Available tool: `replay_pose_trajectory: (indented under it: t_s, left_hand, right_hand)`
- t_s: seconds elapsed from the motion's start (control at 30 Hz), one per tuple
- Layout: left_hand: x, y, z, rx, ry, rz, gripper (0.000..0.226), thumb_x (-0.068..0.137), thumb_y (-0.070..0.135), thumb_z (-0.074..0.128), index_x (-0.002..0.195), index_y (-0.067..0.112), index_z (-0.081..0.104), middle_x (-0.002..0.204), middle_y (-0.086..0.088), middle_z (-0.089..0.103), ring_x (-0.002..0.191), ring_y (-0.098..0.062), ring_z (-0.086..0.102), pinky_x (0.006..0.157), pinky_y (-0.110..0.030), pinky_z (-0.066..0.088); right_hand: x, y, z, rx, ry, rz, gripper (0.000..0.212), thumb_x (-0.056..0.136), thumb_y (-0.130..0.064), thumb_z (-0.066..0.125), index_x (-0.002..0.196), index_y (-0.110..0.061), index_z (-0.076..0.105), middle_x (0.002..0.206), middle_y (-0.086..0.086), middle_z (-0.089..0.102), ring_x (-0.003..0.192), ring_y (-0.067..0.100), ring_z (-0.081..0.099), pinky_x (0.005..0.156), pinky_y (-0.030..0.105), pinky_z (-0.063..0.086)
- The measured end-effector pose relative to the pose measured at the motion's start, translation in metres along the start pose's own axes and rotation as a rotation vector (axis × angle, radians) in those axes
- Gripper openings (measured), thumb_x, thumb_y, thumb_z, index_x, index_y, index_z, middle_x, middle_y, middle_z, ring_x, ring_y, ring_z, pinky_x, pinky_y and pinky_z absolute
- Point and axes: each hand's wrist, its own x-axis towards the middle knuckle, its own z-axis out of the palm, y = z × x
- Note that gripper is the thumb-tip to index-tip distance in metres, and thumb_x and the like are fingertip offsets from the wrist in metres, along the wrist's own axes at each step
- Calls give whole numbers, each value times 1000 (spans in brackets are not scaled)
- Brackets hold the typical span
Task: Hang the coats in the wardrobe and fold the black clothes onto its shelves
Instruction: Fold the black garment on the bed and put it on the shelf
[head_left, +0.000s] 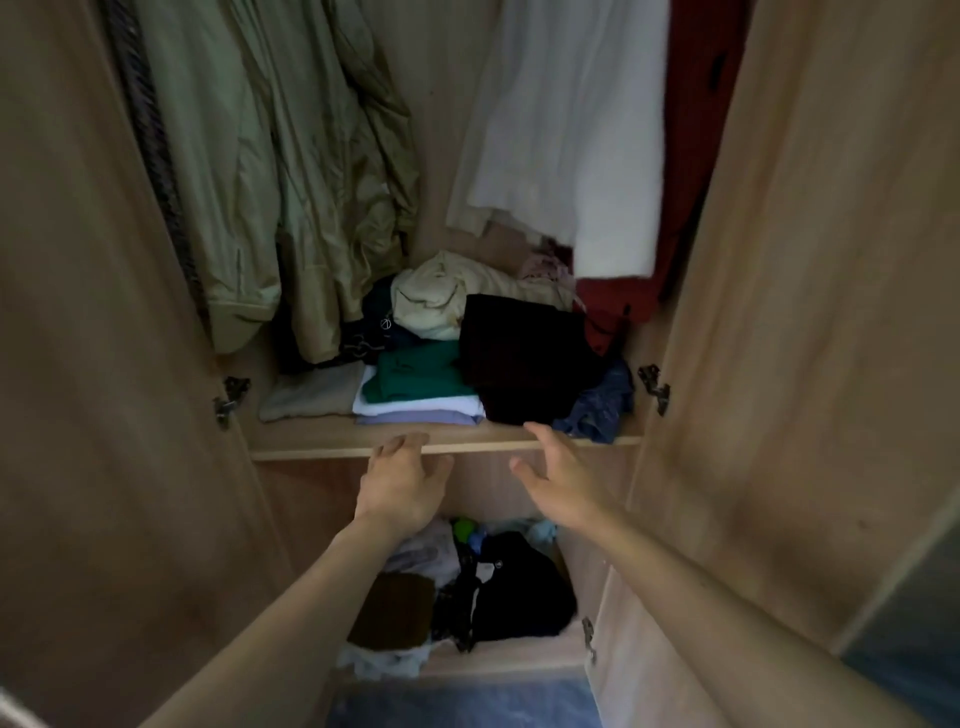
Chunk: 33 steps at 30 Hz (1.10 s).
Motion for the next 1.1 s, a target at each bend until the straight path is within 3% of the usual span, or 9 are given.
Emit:
replay_pose_trajectory:
  t_s: [0.17, 0.47, 0.53, 0.67, 0.87, 1.1]
  left_hand:
    - [-80, 4, -3, -38, -69, 69, 50, 98, 48, 44, 139, 19, 45, 140, -8, 47, 131, -33, 37, 105, -44, 39]
    - [-230, 12, 54, -80, -280, 219, 40, 97, 44, 48, 122, 13, 55, 123, -12, 56, 117, -35, 49, 97, -42, 43]
    - [-259, 23, 75, -117, -346, 238, 43, 95, 45, 49, 123, 14, 57, 128, -12, 56, 119, -34, 50, 100, -43, 43]
    - [-312, 58, 109, -148, -463, 334, 49, 92, 50, 49, 130, 18, 54, 130, -13, 57, 119, -34, 52, 101, -44, 44]
    - [-397, 136, 156, -142, -550, 583, 45, 94, 44, 53, 129, 15, 55, 129, -13, 60, 120, -31, 54, 97, -32, 42]
    - [-520, 242, 224, -190, -735, 780, 51, 95, 45, 54, 134, 12, 52, 136, -12, 56, 122, -30, 53, 100, -40, 44]
  right_hand:
    - [-82, -13, -11, 21, 28, 73, 57, 96, -41, 53, 147, -26, 32, 150, 2, 41, 134, 23, 42, 106, 35, 38]
    - [-297, 1, -12, -91, 154, 281, 53, 93, -33, 57, 142, -17, 41, 142, 7, 50, 130, 23, 47, 108, 30, 36]
    - [-342, 11, -21, -102, 174, 348, 53, 93, -32, 58, 141, -17, 43, 139, 6, 53, 125, 23, 51, 103, 27, 37]
    - [-422, 27, -48, -116, 298, 430, 49, 91, -30, 63, 135, -14, 50, 133, 6, 59, 124, 22, 53, 103, 28, 40]
    - [-545, 54, -107, -127, 459, 596, 52, 93, -32, 61, 139, -15, 46, 138, 9, 53, 129, 23, 47, 106, 29, 36]
    - [-723, 97, -182, -196, 654, 822, 51, 94, -37, 58, 139, -13, 46, 136, 9, 53, 127, 23, 50, 100, 28, 37]
